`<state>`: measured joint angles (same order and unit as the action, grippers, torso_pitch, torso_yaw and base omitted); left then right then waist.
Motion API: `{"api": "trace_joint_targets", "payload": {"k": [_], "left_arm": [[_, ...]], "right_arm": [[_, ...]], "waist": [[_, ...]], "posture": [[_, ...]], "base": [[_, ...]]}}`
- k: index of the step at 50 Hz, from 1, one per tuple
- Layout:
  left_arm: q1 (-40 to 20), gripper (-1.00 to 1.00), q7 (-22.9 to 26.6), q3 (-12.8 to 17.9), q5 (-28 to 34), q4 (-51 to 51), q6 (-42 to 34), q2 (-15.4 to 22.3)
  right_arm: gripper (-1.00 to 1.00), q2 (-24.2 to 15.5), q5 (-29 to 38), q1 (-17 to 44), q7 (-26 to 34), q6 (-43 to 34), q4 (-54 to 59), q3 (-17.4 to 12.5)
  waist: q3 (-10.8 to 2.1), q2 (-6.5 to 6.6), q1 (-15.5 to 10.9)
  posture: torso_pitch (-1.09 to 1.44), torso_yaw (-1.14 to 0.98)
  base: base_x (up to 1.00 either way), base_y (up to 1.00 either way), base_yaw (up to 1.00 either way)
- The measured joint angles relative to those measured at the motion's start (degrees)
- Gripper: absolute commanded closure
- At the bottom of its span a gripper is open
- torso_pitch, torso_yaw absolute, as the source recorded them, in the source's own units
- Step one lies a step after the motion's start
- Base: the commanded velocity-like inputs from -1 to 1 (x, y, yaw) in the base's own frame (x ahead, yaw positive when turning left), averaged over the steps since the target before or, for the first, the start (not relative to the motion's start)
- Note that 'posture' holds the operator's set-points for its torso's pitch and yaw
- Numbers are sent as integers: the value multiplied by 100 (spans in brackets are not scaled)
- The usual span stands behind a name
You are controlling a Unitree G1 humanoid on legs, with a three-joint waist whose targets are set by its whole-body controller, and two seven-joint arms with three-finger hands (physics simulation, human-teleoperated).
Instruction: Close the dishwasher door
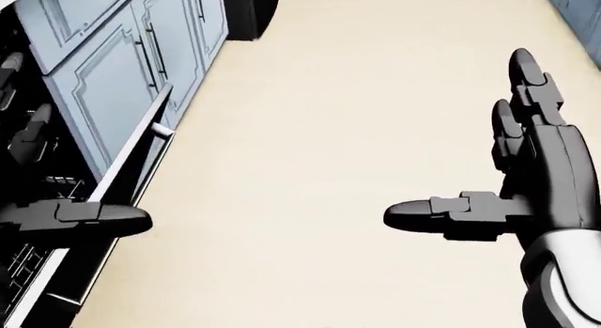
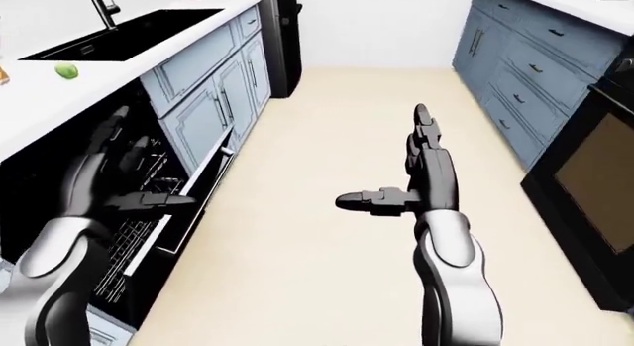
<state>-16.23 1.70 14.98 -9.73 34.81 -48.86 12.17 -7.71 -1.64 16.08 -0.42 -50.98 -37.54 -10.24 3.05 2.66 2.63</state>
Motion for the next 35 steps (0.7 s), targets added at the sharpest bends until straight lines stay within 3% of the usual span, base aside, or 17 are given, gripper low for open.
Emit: {"api": "trace_joint_targets", "payload": {"k": [5,8,10,13,24,31,35], "left_arm": [[-32,-100,-27,9,47,-66,-29,-6],[-69,-100,1,-3,23,70,46,-3],[12,-100,8,-17,22,6,54,-43],[55,-100,6,1,33,-127,-37,-36],[6,-100,-19,45,30,-57,22,-15],[14,-100,-2,-19,11,-48,30,-37],[48,-100,-11,66,38,-107,57,-7]], "right_arm": [[-100,-29,-38,-18,22,15,-62,25],[-100,-45,33,65,-2,95,-74,39],[-100,-38,37,25,28,91,-69,71],[-100,3,19,7,68,52,6,101],[-100,7,-27,49,6,34,-46,50],[-100,-17,-27,6,-26,31,-16,-13],[-100,22,-52,19,-17,39,15,95]], "waist": [[-104,-143,-52],[-125,-424,-186],[-38,-355,-251],[-52,-272,-317],[-177,-303,-306],[-183,-58,-227],[-163,-131,-276]], "posture": [[0,0],[0,0],[0,0],[0,0],[0,0],[0,0],[0,0]], "base": [[0,0,-40],[0,0,0],[0,0,0],[0,0,0],[0,1,0],[0,9,0],[0,9,0]]}}
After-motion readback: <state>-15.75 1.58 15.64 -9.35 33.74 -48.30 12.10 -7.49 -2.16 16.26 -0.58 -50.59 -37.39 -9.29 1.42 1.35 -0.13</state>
